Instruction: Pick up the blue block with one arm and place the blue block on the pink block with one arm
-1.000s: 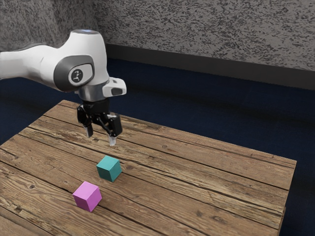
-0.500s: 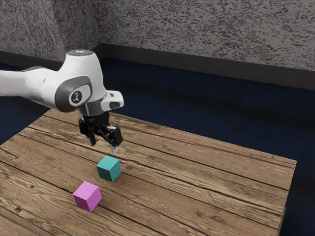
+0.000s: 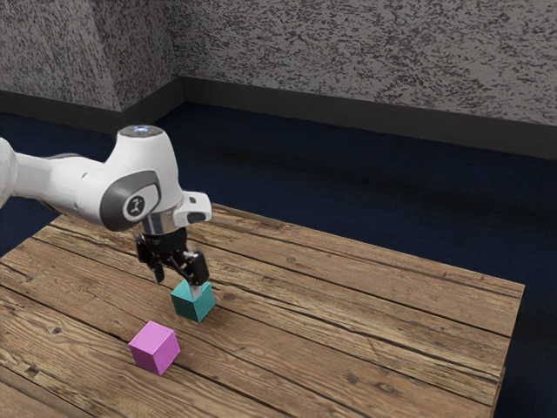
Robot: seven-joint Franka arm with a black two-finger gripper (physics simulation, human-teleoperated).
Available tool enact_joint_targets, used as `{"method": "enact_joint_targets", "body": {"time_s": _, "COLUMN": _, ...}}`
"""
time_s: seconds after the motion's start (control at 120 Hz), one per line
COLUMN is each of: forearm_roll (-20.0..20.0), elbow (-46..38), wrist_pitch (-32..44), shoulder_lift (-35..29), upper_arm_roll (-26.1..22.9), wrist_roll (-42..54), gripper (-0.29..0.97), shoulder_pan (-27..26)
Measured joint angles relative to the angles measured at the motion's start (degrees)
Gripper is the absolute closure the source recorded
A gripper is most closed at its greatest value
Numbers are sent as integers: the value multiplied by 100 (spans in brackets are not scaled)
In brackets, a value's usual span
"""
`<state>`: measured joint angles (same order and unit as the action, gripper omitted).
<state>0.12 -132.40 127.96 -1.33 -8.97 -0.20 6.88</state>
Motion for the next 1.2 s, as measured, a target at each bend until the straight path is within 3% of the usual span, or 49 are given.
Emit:
{"method": "enact_joint_targets", "body": {"time_s": 0.35, "forearm_roll": 28, "elbow": 23, "wrist_pitch": 94, "shoulder_lift": 71, "upper_arm_roll": 0, "wrist_roll": 149, "gripper": 0, "shoulder_pan": -39}}
{"method": "enact_joint_targets", "body": {"time_s": 0.483, "forearm_roll": 48, "elbow": 285, "wrist_pitch": 104, "shoulder_lift": 396, "upper_arm_roll": 21, "wrist_roll": 190, "gripper": 0, "shoulder_pan": -33}}
{"method": "enact_joint_targets", "body": {"time_s": 0.717, "forearm_roll": 202, "elbow": 352, "wrist_pitch": 133, "shoulder_lift": 511, "upper_arm_roll": 31, "wrist_roll": 242, "gripper": 0, "shoulder_pan": 382}}
{"method": "enact_joint_targets", "body": {"time_s": 1.2, "forearm_roll": 225, "elbow": 515, "wrist_pitch": 194, "shoulder_lift": 744, "upper_arm_roll": 17, "wrist_roll": 303, "gripper": 0, "shoulder_pan": 244}}
